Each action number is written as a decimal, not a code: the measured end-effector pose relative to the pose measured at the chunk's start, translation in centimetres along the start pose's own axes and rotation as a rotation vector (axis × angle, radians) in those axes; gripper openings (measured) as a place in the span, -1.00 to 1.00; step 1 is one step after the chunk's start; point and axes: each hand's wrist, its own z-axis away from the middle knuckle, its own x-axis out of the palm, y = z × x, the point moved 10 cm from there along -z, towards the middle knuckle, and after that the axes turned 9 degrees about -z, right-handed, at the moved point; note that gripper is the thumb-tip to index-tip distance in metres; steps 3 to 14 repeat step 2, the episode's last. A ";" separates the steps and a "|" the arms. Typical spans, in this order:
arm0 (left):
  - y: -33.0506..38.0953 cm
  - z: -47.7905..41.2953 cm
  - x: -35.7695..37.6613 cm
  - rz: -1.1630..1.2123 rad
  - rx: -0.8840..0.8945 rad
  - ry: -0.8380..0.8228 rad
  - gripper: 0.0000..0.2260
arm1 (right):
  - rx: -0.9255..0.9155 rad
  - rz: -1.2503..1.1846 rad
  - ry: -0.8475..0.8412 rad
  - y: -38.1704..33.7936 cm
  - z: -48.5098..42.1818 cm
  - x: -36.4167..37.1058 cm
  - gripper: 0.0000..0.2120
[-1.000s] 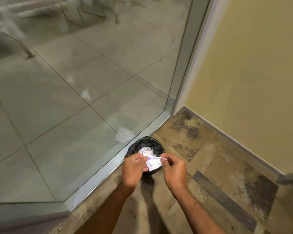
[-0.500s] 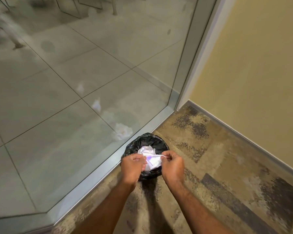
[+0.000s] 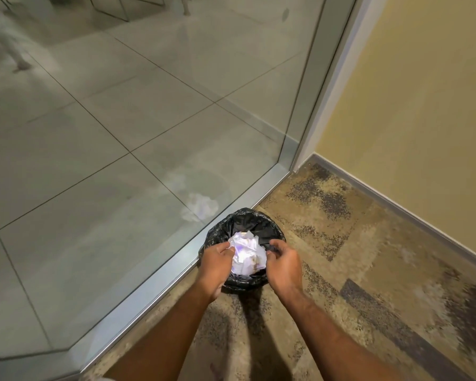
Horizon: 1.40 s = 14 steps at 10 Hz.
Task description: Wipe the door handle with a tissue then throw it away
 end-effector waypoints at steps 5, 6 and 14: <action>4.1 3.4 -0.4 -0.101 0.127 0.042 -0.64 | -0.087 -0.020 0.014 -4.3 2.5 -1.3 -0.74; 4.1 3.4 -0.4 -0.101 0.127 0.042 -0.64 | -0.087 -0.020 0.014 -4.3 2.5 -1.3 -0.74; 4.1 3.4 -0.4 -0.101 0.127 0.042 -0.64 | -0.087 -0.020 0.014 -4.3 2.5 -1.3 -0.74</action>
